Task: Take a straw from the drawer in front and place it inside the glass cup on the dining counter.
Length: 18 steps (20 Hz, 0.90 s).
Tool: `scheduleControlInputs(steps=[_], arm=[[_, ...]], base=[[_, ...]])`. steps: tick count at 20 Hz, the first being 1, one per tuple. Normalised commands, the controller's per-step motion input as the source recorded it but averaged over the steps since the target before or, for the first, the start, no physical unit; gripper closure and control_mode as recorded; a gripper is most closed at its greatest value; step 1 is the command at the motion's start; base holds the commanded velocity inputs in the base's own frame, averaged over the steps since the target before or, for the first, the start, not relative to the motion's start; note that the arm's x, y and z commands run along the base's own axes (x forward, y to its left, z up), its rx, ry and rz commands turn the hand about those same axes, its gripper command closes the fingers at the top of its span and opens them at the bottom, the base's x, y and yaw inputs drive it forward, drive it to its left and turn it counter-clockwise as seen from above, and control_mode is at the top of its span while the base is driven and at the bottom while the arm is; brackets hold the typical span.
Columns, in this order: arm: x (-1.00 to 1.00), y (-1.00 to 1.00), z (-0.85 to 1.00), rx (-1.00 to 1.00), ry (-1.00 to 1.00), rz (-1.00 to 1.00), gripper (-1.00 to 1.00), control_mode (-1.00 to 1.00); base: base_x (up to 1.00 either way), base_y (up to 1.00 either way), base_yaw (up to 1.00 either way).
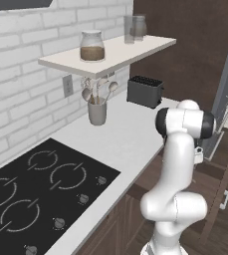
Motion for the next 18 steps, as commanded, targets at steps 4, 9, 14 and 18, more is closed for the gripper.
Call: scheduleControlInputs(steps=[4,9,14,18], arm=[[0.1,-0.05,-0.24,0.0,0.0,0.0,-1.0,-1.0],[0.09,-0.07,-0.23,0.0,0.0,0.0,-1.0,-1.0],[0.09,-0.09,-0.15,0.01,0.0,0.0,-1.0,-1.0],[0.09,-0.04,-0.17,0.02,-0.03,0.0,-1.0,-1.0]], base=[[0.0,0.0,0.0],[0.0,0.0,0.0],[0.0,0.0,0.0],[0.0,0.0,0.0]])
